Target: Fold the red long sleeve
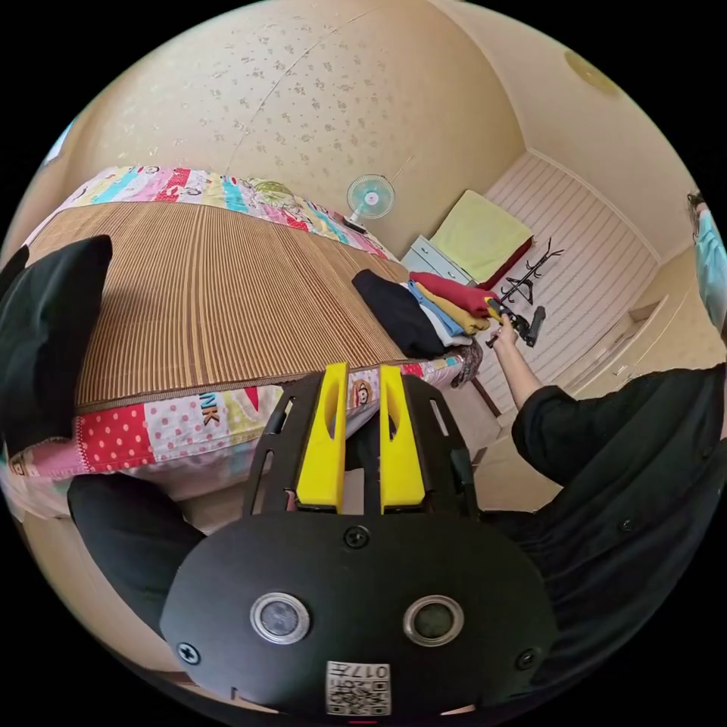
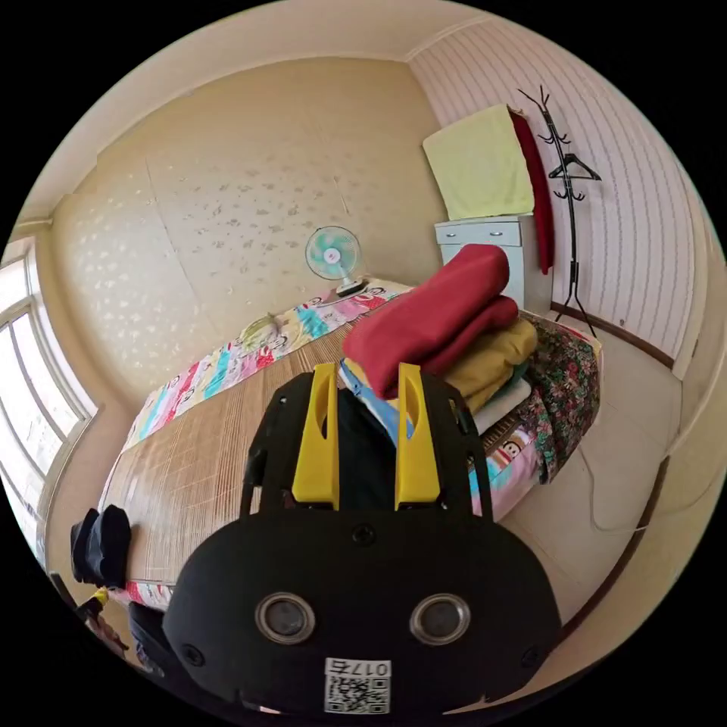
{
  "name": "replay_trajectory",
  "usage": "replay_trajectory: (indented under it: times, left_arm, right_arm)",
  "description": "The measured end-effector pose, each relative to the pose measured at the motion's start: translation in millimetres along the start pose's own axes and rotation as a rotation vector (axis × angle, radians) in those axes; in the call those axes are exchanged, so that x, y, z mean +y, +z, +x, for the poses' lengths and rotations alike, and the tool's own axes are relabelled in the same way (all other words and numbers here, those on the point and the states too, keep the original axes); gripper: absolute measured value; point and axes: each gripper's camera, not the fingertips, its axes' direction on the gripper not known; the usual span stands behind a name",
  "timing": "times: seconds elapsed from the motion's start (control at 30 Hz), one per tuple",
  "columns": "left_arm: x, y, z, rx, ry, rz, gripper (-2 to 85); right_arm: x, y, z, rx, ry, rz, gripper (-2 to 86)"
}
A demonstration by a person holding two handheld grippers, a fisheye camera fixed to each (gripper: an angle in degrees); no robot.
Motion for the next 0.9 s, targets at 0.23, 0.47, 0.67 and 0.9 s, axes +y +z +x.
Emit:
replay_trajectory:
  times: [0.23, 0.47, 0.67, 0.9]
  left_arm:
    - [19.7, -37.9, -23.7, 0.073, -0.048, 0.084, 6.5]
    - [24.3, -58.8, -43.1, 0.054, -0.089, 0.137, 2.3]
    - [22.6, -71.5, -61.4, 0.048, -0.104, 0.139, -0.8]
    - [28.3, -99.4, -80.4, -0.034, -0.077, 0.150, -0.5]
  right_arm:
    - [-58.5, -34.8, -117.1, -0.109, -0.198, 0.038, 3.0]
    - [46.7, -140.1, -293.5, -0.599, -0.608, 0.187, 1.8]
    - [210.1, -146.5, -367.2, -0.806, -0.796, 0.013, 1.9]
    - [218.3, -80.8, -357.2, -0.605, -0.613, -0.334, 7.6]
